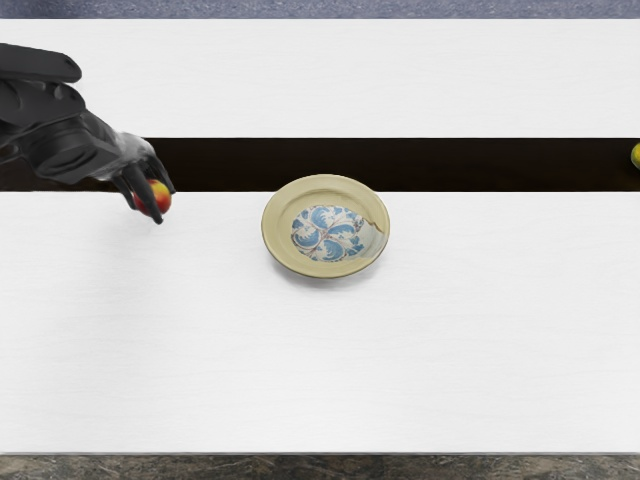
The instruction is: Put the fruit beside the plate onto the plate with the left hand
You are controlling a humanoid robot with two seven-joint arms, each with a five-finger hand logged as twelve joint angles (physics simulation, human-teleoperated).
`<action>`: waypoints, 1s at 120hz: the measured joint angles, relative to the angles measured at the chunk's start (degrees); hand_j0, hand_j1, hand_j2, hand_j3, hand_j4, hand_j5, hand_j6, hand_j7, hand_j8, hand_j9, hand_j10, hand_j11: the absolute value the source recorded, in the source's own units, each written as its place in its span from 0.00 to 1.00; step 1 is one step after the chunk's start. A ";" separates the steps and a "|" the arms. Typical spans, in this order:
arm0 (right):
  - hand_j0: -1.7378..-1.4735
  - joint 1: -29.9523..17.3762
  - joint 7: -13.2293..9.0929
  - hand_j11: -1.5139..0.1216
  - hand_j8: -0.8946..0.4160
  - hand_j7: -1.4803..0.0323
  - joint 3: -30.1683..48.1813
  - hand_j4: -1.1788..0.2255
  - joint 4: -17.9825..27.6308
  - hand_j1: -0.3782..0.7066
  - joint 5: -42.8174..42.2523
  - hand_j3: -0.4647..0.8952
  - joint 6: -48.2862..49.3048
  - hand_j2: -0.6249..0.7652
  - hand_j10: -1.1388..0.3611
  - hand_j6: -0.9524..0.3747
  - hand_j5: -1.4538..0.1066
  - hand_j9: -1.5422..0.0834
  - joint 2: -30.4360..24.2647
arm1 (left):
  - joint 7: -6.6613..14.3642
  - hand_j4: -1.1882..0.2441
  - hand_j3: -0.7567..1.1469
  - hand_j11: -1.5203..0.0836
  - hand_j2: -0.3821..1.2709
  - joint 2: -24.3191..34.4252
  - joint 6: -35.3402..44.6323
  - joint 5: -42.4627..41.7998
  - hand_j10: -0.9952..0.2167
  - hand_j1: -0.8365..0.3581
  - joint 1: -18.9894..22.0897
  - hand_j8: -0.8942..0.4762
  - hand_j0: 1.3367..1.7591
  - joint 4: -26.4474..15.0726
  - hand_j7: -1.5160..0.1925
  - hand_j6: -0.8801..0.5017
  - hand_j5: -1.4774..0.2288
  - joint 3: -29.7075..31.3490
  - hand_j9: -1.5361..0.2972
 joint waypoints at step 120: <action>0.30 0.00 0.00 0.91 0.67 0.96 -0.01 0.83 0.01 0.05 0.00 0.34 0.00 0.45 0.75 0.70 0.92 0.94 0.00 | 0.00 0.74 0.40 0.80 0.27 6.72 -12.51 0.57 0.69 0.87 1.37 0.60 0.76 -0.44 0.75 0.58 0.73 -22.70 0.71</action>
